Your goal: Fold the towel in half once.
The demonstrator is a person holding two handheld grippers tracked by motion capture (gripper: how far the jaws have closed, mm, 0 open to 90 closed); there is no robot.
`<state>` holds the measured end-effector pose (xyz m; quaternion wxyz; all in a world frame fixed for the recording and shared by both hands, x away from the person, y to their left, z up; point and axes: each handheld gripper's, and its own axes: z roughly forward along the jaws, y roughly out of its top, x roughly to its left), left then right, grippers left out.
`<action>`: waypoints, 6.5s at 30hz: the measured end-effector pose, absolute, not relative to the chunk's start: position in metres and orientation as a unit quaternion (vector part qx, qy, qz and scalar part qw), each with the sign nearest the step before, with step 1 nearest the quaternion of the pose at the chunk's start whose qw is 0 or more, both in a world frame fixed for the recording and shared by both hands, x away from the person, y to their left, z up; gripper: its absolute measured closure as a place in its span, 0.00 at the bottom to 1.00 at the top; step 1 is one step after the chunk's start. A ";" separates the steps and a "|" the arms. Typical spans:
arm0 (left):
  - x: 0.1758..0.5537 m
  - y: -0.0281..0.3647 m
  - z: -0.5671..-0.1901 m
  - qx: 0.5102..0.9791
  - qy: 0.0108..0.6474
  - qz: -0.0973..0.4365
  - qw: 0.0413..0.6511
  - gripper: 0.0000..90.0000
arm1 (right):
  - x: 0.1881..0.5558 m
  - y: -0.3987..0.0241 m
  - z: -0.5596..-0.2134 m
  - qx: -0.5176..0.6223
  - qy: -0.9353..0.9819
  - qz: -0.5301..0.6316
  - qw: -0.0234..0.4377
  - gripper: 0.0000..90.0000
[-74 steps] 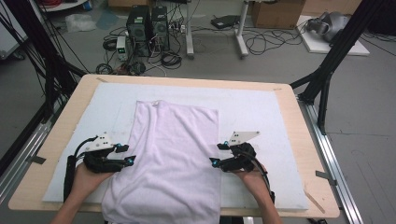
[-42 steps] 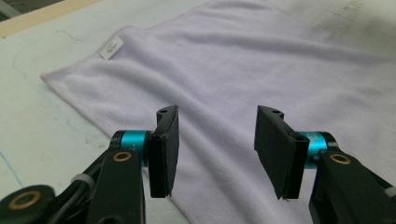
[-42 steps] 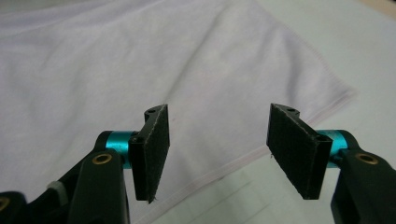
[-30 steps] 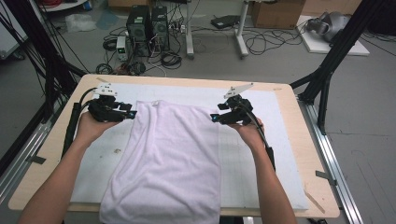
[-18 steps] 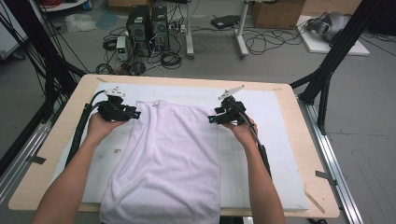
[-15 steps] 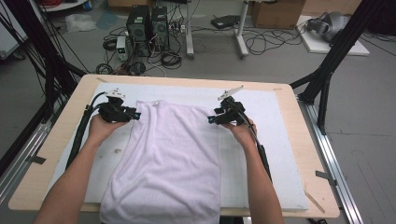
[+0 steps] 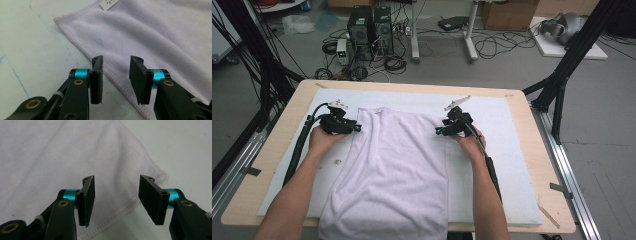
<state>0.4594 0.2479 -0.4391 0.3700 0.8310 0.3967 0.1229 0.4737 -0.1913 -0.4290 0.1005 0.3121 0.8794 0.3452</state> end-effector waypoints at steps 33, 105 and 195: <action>0.359 0.290 -0.368 0.820 0.324 0.184 0.436 0.97 | 0.392 -0.212 -0.350 0.208 0.880 0.416 0.098 0.95; 0.333 0.263 -0.433 0.860 0.311 0.107 0.390 0.56 | 0.352 -0.211 -0.426 0.248 0.892 0.375 0.043 0.56; 0.359 0.232 -0.429 0.854 0.275 0.121 0.424 0.68 | 0.371 -0.229 -0.418 0.264 0.888 0.369 0.071 0.65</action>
